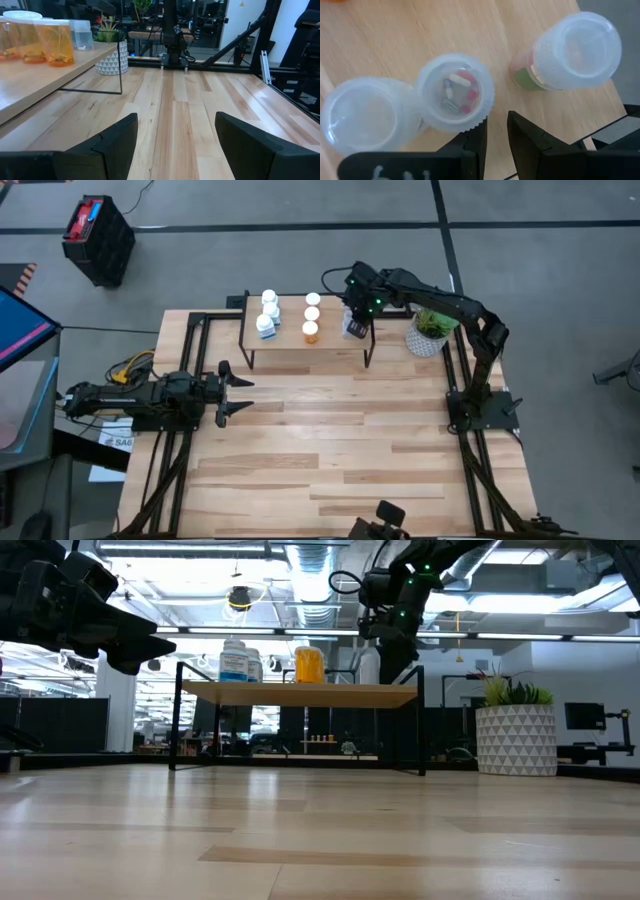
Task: Pick and place medicine bottles onto shelf by color
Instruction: Adjust the pill bottles on the shelf
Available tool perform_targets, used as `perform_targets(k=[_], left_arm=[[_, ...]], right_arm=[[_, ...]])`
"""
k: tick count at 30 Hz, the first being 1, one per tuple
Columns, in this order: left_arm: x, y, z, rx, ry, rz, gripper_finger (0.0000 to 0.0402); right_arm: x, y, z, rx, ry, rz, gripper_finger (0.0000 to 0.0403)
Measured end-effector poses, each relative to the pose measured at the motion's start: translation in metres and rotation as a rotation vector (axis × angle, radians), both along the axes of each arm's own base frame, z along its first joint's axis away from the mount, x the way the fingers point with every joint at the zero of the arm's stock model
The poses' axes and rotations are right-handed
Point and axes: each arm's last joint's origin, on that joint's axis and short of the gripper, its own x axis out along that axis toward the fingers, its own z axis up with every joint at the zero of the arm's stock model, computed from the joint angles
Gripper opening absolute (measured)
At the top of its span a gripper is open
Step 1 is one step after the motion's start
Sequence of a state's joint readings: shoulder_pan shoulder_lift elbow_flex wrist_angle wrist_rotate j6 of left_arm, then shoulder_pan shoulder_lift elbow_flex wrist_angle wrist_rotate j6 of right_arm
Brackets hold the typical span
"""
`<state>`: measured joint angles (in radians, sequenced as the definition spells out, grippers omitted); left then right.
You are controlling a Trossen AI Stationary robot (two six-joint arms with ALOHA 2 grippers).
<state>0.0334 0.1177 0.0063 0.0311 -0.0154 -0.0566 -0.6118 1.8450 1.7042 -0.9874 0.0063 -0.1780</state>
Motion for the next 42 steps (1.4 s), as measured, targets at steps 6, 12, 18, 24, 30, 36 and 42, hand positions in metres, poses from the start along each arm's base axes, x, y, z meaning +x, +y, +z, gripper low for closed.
perform_targets(k=[6,12,18,24,30,36,42], left_arm=[[0.000,0.000,0.000,0.000,0.000,0.000,0.0254],[0.000,0.000,0.000,0.000,0.000,0.000,0.0254],[0.000,0.000,0.000,0.000,-0.001,0.000,0.0254],[-0.001,0.006,0.007,0.003,-0.049,0.220,0.0254],[-0.011,0.012,0.042,0.016,-0.059,0.436,0.0254],[-0.013,0.013,0.083,0.035,0.014,0.467,0.0248],[0.004,0.020,0.119,0.174,0.290,0.534,0.0195]], right_arm=[[0.000,0.001,0.000,0.013,-0.004,-0.026,0.0098],[-0.005,0.000,0.015,-0.004,-0.005,-0.086,0.0098],[-0.012,0.007,0.054,-0.058,-0.010,-0.128,0.0098],[-0.024,0.029,0.080,-0.075,-0.036,-0.090,0.0097],[-0.046,0.054,0.108,-0.094,-0.072,-0.059,0.0097],[-0.074,0.085,0.136,-0.101,-0.140,-0.010,0.0097],[-0.100,0.114,0.156,-0.105,-0.196,0.014,0.0097]])
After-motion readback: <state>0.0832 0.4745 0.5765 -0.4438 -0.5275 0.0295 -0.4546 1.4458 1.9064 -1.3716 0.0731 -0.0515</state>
